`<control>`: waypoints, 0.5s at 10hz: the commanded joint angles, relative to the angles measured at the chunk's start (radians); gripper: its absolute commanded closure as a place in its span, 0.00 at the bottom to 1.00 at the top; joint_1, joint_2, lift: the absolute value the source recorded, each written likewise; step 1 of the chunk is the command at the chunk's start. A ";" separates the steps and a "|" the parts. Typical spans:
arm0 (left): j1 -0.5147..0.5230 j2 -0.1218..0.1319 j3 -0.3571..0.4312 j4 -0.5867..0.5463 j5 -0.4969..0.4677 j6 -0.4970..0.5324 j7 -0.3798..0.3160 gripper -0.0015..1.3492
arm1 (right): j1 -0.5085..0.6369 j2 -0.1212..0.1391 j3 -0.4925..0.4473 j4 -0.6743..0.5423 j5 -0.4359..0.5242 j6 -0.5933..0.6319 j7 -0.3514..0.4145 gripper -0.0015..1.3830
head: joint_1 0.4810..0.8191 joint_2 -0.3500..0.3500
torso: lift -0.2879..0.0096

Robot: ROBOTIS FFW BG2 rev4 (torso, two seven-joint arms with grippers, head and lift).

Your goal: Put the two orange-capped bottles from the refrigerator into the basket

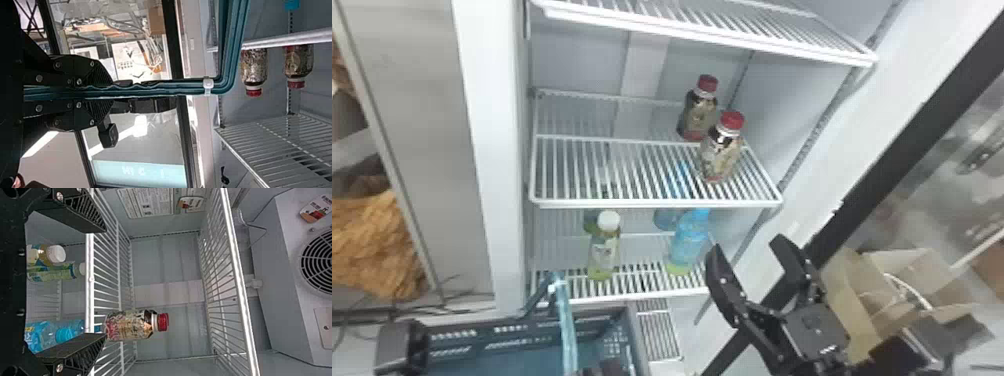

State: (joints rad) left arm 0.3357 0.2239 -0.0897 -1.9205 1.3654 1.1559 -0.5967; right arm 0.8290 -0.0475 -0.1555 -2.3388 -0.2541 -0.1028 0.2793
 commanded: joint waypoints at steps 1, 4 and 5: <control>0.000 0.000 0.000 0.000 0.001 0.000 0.000 0.90 | 0.001 0.000 0.000 0.001 0.001 0.000 0.000 0.08 | 0.63 0.00 | 0.83; 0.000 0.000 0.000 0.000 0.001 0.000 -0.002 0.90 | 0.001 0.000 0.000 -0.001 0.001 0.000 0.000 0.08 | 0.63 0.00 | 0.83; 0.000 0.000 0.000 0.000 0.001 0.000 -0.002 0.90 | 0.001 0.000 0.000 -0.001 0.001 0.000 0.000 0.08 | 0.63 0.00 | 0.83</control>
State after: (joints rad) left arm 0.3362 0.2239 -0.0897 -1.9205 1.3660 1.1559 -0.5972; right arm 0.8295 -0.0475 -0.1555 -2.3401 -0.2533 -0.1031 0.2791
